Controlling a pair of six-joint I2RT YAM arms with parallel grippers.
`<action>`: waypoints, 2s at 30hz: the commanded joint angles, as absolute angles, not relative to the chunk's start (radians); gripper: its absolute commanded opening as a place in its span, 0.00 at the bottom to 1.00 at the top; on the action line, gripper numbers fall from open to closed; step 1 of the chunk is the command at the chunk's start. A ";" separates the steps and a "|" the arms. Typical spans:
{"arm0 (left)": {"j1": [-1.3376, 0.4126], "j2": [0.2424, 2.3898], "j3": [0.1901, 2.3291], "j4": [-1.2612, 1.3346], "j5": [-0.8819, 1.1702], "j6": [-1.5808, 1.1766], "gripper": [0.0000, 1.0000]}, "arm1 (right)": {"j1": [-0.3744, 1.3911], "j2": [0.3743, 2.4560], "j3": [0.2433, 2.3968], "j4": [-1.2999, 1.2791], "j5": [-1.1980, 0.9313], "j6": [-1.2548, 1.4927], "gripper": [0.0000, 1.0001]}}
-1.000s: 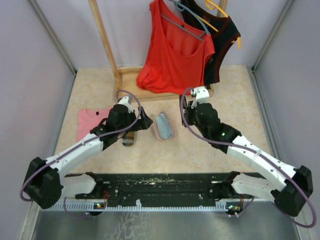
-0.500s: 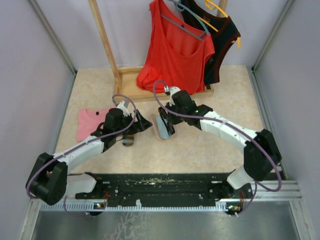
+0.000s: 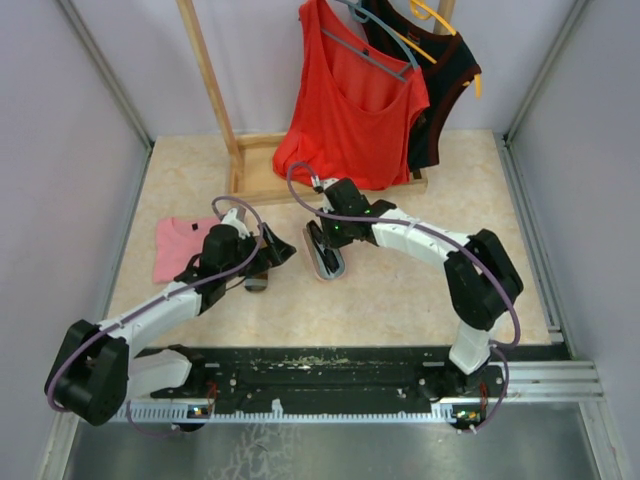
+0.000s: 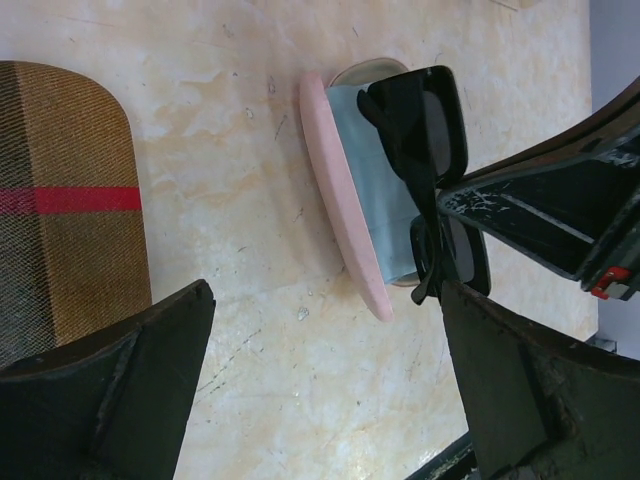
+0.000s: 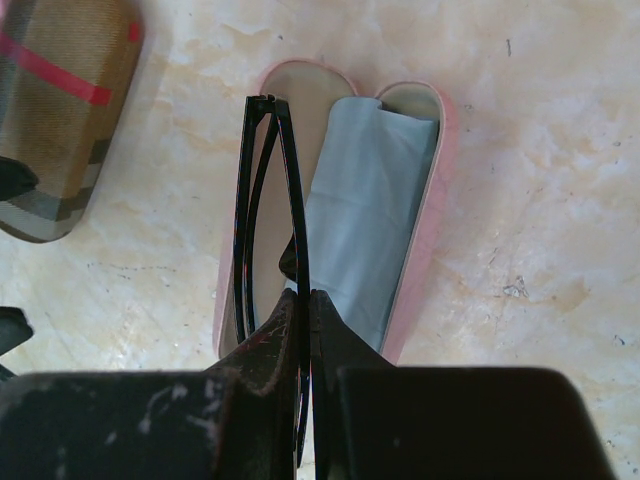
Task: Organize the sunglasses
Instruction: Place the sunglasses in the sunglasses case.
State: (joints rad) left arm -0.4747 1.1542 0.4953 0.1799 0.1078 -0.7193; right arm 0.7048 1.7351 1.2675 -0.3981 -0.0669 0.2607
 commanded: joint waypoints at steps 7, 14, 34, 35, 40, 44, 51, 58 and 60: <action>-0.456 1.132 0.520 0.139 0.048 -0.770 1.00 | 0.699 1.799 1.358 -0.394 -0.059 0.282 0.00; -0.455 1.124 0.506 0.170 0.063 -0.786 1.00 | 0.700 1.828 1.363 -0.404 -0.035 0.279 0.00; -0.456 1.220 0.583 0.130 0.118 -0.751 0.99 | 0.691 1.869 1.358 -0.394 0.026 0.295 0.00; -0.456 1.227 0.586 0.130 0.123 -0.751 0.98 | 0.687 1.871 1.353 -0.391 0.021 0.299 0.00; -0.459 1.253 0.609 0.123 0.140 -0.739 0.98 | 0.667 1.863 1.318 -0.358 -0.012 0.316 0.00; -0.467 1.274 0.641 0.098 0.139 -0.720 0.98 | 0.641 1.853 1.275 -0.312 -0.059 0.337 0.00; -0.485 1.310 0.684 0.088 0.149 -0.711 0.98 | 0.587 1.831 1.180 -0.205 -0.154 0.379 0.01; -0.511 1.369 0.742 0.085 0.153 -0.700 0.99 | 0.545 1.809 1.109 -0.154 -0.211 0.402 0.04; -0.521 1.394 0.764 0.084 0.159 -0.699 0.99 | 0.535 1.794 1.086 -0.138 -0.217 0.412 0.04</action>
